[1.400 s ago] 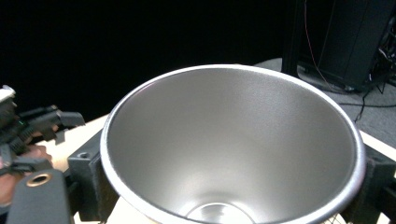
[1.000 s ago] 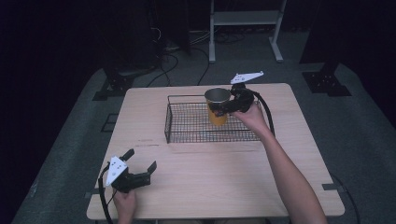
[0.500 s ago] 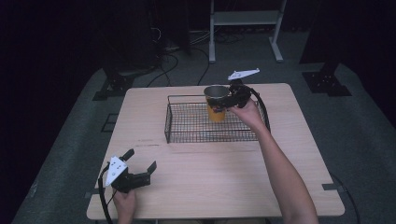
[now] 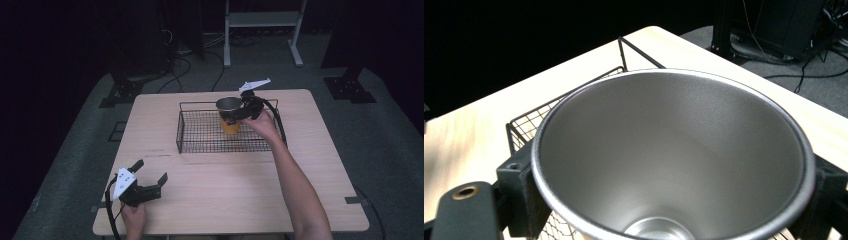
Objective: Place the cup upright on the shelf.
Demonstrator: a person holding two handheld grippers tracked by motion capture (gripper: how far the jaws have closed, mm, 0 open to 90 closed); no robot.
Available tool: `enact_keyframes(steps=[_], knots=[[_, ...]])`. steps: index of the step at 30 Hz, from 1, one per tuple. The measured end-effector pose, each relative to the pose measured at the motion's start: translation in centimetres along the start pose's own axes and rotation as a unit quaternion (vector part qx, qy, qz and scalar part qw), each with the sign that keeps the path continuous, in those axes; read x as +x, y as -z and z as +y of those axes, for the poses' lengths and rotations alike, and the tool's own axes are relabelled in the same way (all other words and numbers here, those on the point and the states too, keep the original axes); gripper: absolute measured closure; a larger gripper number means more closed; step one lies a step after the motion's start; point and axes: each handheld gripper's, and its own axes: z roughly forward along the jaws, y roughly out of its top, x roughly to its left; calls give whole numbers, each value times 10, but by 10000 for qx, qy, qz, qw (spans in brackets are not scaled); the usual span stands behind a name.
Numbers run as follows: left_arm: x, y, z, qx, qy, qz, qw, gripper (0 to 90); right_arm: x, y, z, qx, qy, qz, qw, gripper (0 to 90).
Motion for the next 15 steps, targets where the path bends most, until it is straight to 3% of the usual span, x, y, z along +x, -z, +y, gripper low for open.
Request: enact_keyframes(steps=[15], knots=[[0,0,0,-11,11,1,10000,0,-9,-20,-15,268,162,-242,9992,118]])
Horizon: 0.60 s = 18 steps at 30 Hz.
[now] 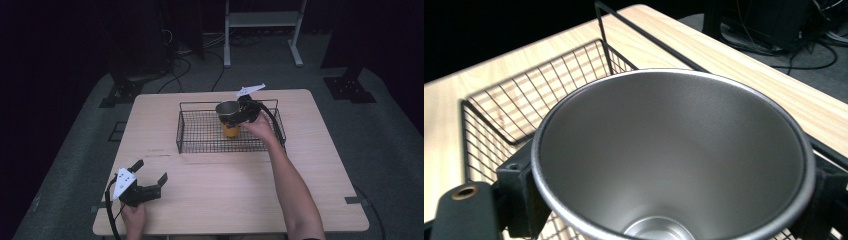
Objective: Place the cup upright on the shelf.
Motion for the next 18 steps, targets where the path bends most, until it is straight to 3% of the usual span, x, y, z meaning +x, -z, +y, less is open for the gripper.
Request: enact_keyframes(steps=[18], knots=[[0,0,0,-11,-2,2,10000,0,-3,-7,-8,306,255,-69,9992,112]])
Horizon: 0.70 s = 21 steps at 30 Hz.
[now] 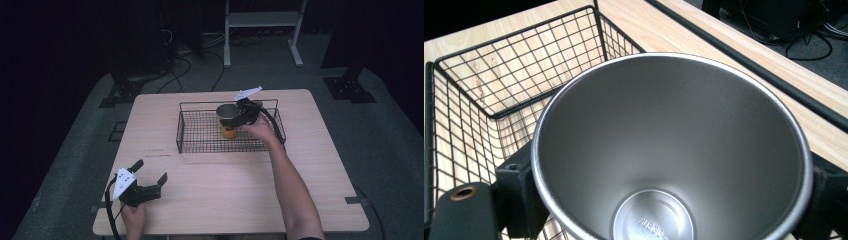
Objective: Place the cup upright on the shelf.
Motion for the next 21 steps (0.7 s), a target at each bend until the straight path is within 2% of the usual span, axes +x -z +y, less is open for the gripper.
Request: enact_keyframes(steps=[8,11,17,21], knots=[[0,0,0,2,-4,3,10000,0,2,0,-1,148,175,10,9997,96],[0,0,0,2,-1,6,10000,0,2,-1,-2,209,169,27,9996,90],[0,0,0,-9,1,8,10000,0,4,1,0,290,201,-64,9994,21],[0,0,0,-5,-8,9,10000,0,5,3,0,339,231,-45,9991,19]])
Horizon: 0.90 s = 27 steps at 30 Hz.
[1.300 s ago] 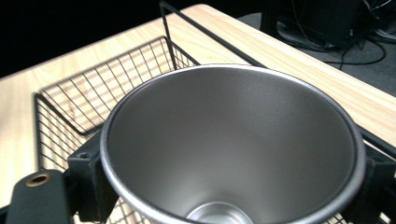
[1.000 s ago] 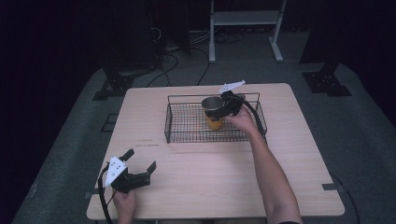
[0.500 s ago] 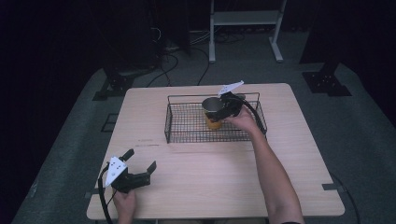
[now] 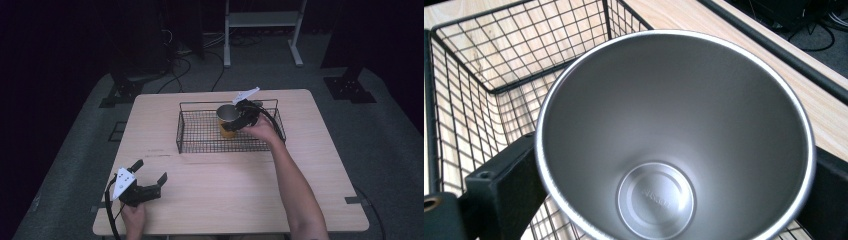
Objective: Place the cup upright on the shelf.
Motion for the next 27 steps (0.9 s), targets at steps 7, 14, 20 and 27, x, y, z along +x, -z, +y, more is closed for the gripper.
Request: enact_keyframes(steps=[7,14,20,27], knots=[[0,0,0,1,-4,10,10000,0,1,4,-3,-52,-3,-18,10000,2],[0,0,0,5,-2,15,10000,0,-1,17,-6,-102,-70,-133,9998,1],[0,0,0,7,-6,21,10000,0,0,26,-4,-174,-61,-130,9997,1],[0,-1,0,11,-2,29,10000,0,1,36,-6,-276,-76,-93,9995,1]])
